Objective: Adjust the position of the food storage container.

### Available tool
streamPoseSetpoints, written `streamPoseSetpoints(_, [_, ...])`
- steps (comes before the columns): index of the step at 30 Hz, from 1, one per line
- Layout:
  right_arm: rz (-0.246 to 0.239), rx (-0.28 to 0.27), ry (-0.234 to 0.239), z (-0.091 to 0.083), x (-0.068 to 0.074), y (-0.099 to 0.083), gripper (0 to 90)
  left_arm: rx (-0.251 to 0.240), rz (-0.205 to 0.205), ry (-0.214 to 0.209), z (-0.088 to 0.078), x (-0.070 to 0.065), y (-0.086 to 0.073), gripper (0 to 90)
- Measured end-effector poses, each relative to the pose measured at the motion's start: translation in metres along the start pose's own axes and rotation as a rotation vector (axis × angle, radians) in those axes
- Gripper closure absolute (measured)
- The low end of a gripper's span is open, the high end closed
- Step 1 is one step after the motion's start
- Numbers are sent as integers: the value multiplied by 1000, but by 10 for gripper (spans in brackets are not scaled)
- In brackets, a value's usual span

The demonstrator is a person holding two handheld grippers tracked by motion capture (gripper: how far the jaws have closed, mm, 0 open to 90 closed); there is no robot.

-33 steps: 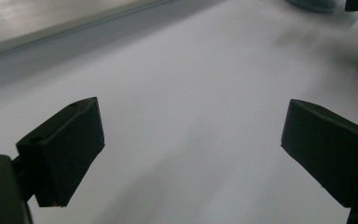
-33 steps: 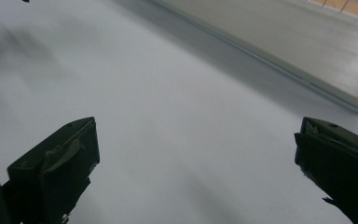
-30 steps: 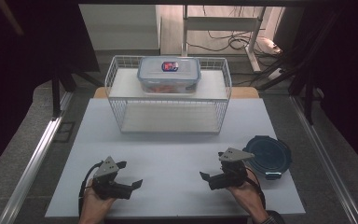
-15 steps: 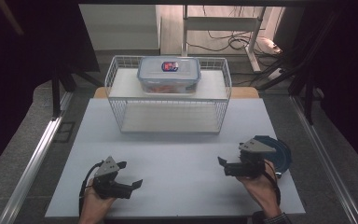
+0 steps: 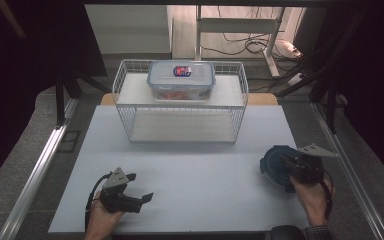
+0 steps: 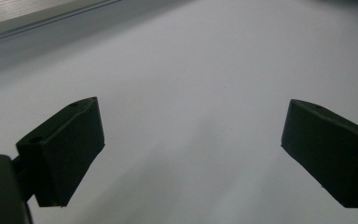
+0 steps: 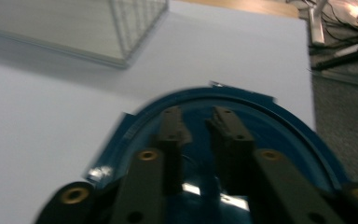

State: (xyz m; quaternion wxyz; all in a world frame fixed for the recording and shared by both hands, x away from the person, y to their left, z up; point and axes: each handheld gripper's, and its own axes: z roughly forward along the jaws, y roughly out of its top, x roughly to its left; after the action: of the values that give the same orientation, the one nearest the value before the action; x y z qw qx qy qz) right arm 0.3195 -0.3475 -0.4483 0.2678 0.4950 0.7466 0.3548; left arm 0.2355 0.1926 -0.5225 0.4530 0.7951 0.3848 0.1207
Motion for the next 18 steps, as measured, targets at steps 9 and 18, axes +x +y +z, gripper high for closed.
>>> streamPoseSetpoints(9, [87, 11, -140, -7, -46, -10, 893, 6, 10, -6, 2, -1, 0, 55])
streamPoseSetpoints(18, [135, 77, -208, -5, -72, -23, 896, 9, 1, -12, 3, 1, 0, 56])
